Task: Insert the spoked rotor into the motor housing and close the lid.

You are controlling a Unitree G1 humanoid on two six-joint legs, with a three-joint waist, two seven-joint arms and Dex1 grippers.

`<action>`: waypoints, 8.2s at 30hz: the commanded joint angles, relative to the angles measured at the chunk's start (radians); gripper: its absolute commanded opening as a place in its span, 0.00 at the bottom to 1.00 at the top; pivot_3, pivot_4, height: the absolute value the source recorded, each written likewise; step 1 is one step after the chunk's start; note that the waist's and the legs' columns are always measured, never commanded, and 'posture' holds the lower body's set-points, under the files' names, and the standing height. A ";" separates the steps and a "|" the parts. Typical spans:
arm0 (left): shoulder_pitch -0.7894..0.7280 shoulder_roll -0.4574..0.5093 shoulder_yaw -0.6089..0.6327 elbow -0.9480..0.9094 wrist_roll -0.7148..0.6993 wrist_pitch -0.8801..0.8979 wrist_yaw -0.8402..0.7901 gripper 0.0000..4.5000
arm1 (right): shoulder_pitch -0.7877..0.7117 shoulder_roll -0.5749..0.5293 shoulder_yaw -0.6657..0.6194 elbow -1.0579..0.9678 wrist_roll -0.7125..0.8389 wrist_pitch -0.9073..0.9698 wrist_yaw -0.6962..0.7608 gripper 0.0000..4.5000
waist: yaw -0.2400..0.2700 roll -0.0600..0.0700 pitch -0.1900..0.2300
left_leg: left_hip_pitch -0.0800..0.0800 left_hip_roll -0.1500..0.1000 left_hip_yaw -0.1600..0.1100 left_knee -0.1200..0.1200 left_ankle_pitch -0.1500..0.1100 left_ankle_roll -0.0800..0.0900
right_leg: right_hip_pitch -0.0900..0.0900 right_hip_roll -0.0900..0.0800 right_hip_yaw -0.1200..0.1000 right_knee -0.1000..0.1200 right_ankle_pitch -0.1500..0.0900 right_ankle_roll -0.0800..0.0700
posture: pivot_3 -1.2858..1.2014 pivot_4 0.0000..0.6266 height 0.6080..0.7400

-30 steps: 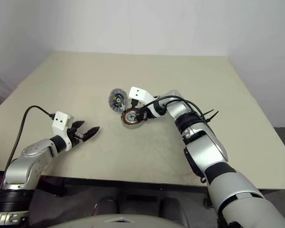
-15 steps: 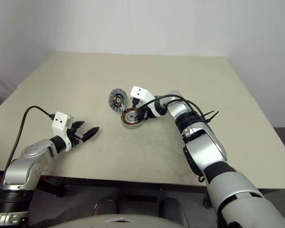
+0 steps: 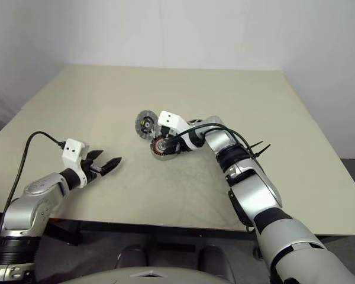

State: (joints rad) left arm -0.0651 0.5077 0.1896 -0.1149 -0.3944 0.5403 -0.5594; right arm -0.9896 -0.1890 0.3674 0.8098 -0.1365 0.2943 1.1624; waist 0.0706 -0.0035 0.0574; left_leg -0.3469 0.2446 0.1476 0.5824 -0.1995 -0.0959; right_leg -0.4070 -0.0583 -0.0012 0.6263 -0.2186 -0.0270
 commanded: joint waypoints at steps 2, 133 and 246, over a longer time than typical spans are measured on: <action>-0.006 0.009 0.019 -0.032 -0.002 -0.022 -0.002 1.00 | -0.004 0.007 -0.005 -0.023 0.007 0.007 -0.008 0.35 | 0.000 0.000 0.000 | 0.000 0.000 0.000 0.000 0.000 0.000 | 0.000 0.000 0.000 0.000 0.000 0.000 | 0.52 0.00 1.00; -0.009 0.011 0.007 -0.022 0.008 -0.018 -0.012 1.00 | 0.034 -0.016 -0.051 -0.026 0.047 -0.023 -0.122 0.35 | 0.001 -0.001 0.000 | 0.002 0.000 0.000 0.000 0.002 0.001 | 0.001 0.000 -0.001 0.000 0.001 -0.001 | 0.52 0.00 1.00; -0.022 0.030 -0.010 0.005 0.017 -0.006 -0.042 1.00 | -0.034 -0.021 -0.879 0.241 0.635 0.602 -0.830 0.08 | 0.026 0.003 0.002 | 0.000 0.000 0.000 -0.001 0.002 0.000 | 0.000 0.000 -0.001 0.000 0.001 -0.001 | 0.52 0.00 1.00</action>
State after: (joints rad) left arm -0.0743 0.5251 0.1652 -0.0899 -0.3759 0.5446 -0.5976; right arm -1.0331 -0.2183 -0.4986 1.0757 0.4781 0.8897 0.3621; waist 0.0968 0.0000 0.0590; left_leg -0.3466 0.2449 0.1478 0.5819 -0.1969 -0.0964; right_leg -0.4071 -0.0586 -0.0024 0.6263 -0.2178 -0.0283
